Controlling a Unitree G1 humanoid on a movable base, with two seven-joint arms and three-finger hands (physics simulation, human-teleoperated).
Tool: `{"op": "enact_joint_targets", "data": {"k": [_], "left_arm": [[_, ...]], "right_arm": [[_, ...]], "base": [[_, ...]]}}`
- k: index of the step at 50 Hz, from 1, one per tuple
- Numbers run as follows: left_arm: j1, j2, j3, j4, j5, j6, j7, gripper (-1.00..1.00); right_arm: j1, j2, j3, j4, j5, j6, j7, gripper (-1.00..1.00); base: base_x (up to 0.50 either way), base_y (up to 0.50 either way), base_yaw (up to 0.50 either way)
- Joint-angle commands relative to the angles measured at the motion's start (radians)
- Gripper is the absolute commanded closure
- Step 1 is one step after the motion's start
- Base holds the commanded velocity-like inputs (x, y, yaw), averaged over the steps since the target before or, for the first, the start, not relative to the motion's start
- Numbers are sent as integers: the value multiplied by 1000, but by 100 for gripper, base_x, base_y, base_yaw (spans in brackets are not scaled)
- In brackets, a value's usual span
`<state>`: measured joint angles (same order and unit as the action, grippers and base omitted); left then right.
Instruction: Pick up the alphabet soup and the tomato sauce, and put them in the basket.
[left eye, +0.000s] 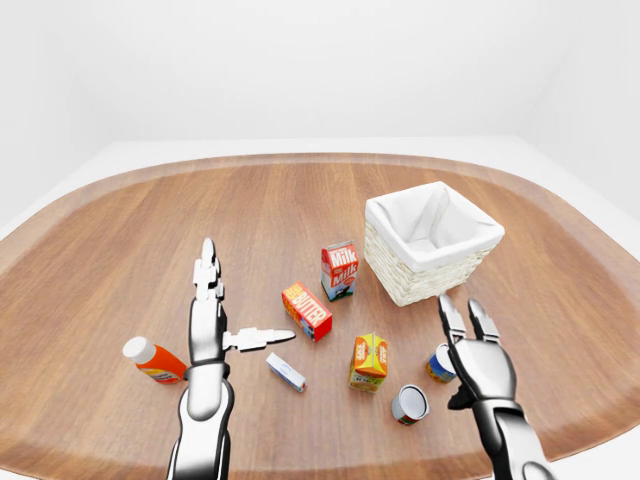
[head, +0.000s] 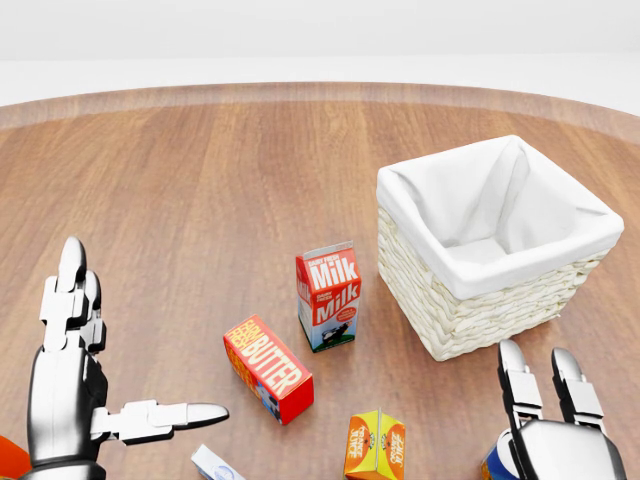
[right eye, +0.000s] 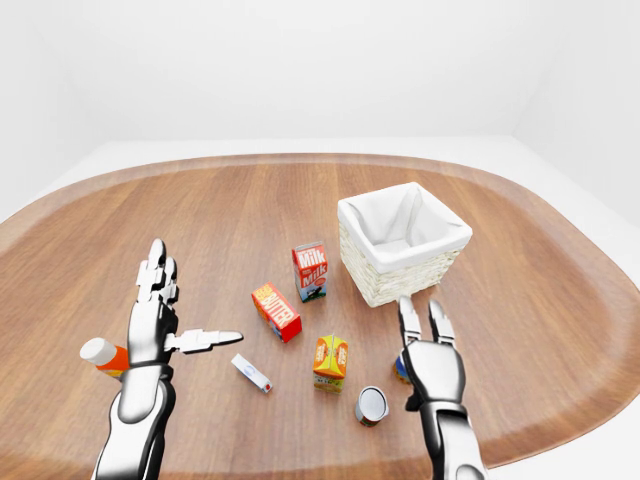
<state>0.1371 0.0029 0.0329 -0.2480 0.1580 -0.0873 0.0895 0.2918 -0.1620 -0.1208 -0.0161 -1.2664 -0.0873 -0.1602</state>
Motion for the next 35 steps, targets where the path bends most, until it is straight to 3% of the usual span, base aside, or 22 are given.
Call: {"op": "enact_joint_targets", "data": {"k": [1, 35], "left_arm": [[0, 0, 2, -2, 1, 0, 1, -100], [1, 0, 0, -3, 2, 0, 2, -100]], "right_arm": [[-24, -16, -2, 18, 2, 0, -20, -100], [-138, -67, 40, 249, 0, 0, -115, -100]], "base": [[0, 0, 0], [0, 0, 0]]}}
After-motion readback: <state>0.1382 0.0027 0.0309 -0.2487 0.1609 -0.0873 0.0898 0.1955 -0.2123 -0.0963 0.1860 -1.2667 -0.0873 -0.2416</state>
